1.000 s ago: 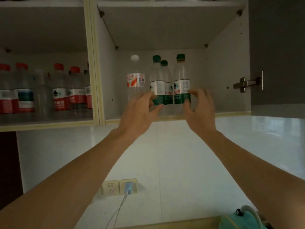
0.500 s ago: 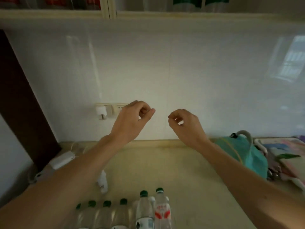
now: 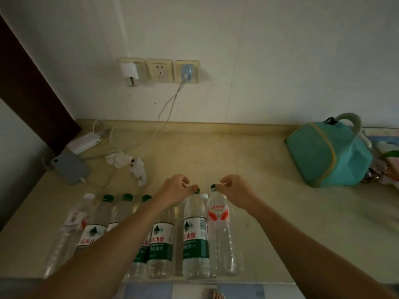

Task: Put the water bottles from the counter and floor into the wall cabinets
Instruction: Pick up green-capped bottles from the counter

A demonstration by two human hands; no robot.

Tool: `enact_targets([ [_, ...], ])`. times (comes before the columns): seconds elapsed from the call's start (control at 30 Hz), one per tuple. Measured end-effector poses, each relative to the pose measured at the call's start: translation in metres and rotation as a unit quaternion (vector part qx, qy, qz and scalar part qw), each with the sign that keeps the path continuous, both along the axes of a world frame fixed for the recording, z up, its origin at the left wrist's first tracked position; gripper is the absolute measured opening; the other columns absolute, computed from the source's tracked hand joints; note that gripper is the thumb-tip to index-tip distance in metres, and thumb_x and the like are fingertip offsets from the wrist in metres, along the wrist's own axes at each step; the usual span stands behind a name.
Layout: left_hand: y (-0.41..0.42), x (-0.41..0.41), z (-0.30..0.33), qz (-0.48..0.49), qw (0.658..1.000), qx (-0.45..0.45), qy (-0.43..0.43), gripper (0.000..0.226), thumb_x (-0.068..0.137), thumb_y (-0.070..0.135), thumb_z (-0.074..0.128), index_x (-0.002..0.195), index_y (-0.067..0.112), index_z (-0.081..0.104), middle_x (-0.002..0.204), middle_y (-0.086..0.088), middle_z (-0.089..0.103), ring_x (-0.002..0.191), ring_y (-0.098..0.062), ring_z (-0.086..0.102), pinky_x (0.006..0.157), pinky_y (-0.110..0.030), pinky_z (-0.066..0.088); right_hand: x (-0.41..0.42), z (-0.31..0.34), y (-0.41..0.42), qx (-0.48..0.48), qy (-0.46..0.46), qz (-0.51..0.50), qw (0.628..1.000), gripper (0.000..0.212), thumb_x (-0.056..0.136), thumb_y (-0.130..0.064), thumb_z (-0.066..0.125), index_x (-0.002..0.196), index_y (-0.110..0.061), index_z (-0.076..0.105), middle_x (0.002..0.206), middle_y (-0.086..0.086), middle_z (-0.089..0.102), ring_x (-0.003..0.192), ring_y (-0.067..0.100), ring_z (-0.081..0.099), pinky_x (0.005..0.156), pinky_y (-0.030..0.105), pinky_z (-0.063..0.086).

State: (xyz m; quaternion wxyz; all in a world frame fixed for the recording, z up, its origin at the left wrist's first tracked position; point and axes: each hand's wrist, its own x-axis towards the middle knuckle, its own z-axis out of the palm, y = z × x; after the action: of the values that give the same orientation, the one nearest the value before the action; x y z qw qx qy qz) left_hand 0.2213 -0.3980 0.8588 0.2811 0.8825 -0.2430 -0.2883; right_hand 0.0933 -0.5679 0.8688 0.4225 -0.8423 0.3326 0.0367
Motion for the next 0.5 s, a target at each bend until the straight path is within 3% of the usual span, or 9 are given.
enact_targets([
  [0.07, -0.001, -0.006, -0.012, 0.014, 0.999, 0.005, 0.036, 0.052, 0.091, 0.052, 0.063, 0.125, 0.013, 0.059, 0.117, -0.004, 0.066, 0.100, -0.020, 0.065, 0.084, -0.037, 0.057, 0.001, -0.013, 0.002, 0.044, 0.015, -0.019, 0.999, 0.036, 0.092, -0.035, 0.068, 0.117, -0.010, 0.066, 0.110, 0.007, 0.070, 0.094, 0.021, 0.068, 0.084, 0.036, 0.057],
  [0.13, -0.003, -0.010, -0.018, 0.030, 0.997, 0.002, 0.068, 0.043, 0.091, 0.050, 0.064, 0.117, 0.016, 0.062, 0.107, -0.001, 0.068, 0.096, -0.018, 0.066, 0.089, -0.042, 0.057, 0.003, -0.023, 0.002, 0.083, 0.026, -0.035, 0.996, 0.025, 0.092, -0.036, 0.068, 0.100, -0.011, 0.070, 0.098, 0.012, 0.073, 0.084, 0.021, 0.071, 0.081, 0.038, 0.060],
  [0.23, -0.006, -0.011, -0.021, 0.060, 0.991, -0.020, 0.115, 0.032, 0.091, 0.046, 0.065, 0.108, 0.019, 0.065, 0.093, 0.007, 0.069, 0.085, -0.010, 0.067, 0.076, -0.033, 0.057, 0.007, -0.033, 0.001, 0.133, 0.031, -0.065, 0.988, 0.034, 0.091, -0.033, 0.068, 0.100, -0.001, 0.072, 0.089, 0.019, 0.073, 0.071, 0.018, 0.066, 0.066, 0.029, 0.052],
  [0.3, -0.007, -0.011, -0.022, 0.075, 0.988, -0.037, 0.131, 0.028, 0.093, 0.044, 0.065, 0.111, 0.023, 0.064, 0.093, 0.012, 0.067, 0.084, -0.003, 0.063, 0.068, -0.024, 0.049, 0.011, -0.035, 0.000, 0.154, 0.033, -0.078, 0.984, 0.034, 0.091, -0.033, 0.069, 0.100, -0.001, 0.074, 0.079, 0.007, 0.071, 0.064, 0.012, 0.064, 0.056, 0.018, 0.049],
  [0.33, -0.007, -0.012, -0.023, 0.087, 0.985, -0.049, 0.143, 0.028, 0.094, 0.042, 0.065, 0.114, 0.022, 0.065, 0.097, 0.010, 0.068, 0.087, -0.005, 0.063, 0.071, -0.024, 0.050, 0.012, -0.036, 0.000, 0.161, 0.033, -0.082, 0.983, 0.031, 0.091, -0.033, 0.069, 0.098, -0.003, 0.074, 0.078, 0.003, 0.071, 0.062, 0.010, 0.064, 0.051, 0.014, 0.047],
  [0.43, -0.010, -0.017, -0.029, 0.173, 0.950, -0.117, 0.232, 0.028, 0.097, 0.027, 0.063, 0.120, 0.011, 0.067, 0.108, -0.006, 0.072, 0.101, -0.022, 0.068, 0.093, -0.042, 0.056, 0.016, -0.038, -0.002, 0.190, 0.019, -0.096, 0.977, 0.025, 0.092, -0.029, 0.069, 0.095, -0.004, 0.074, 0.083, 0.006, 0.073, 0.062, 0.009, 0.065, 0.047, 0.013, 0.048],
  [0.5, -0.011, -0.019, -0.027, 0.226, 0.908, -0.177, 0.304, 0.023, 0.100, 0.018, 0.058, 0.117, 0.004, 0.066, 0.099, -0.011, 0.075, 0.093, -0.025, 0.070, 0.088, -0.041, 0.058, 0.017, -0.035, -0.005, 0.219, 0.003, -0.114, 0.969, 0.024, 0.093, -0.026, 0.069, 0.095, -0.002, 0.074, 0.090, 0.014, 0.074, 0.067, 0.015, 0.067, 0.060, 0.021, 0.054],
])
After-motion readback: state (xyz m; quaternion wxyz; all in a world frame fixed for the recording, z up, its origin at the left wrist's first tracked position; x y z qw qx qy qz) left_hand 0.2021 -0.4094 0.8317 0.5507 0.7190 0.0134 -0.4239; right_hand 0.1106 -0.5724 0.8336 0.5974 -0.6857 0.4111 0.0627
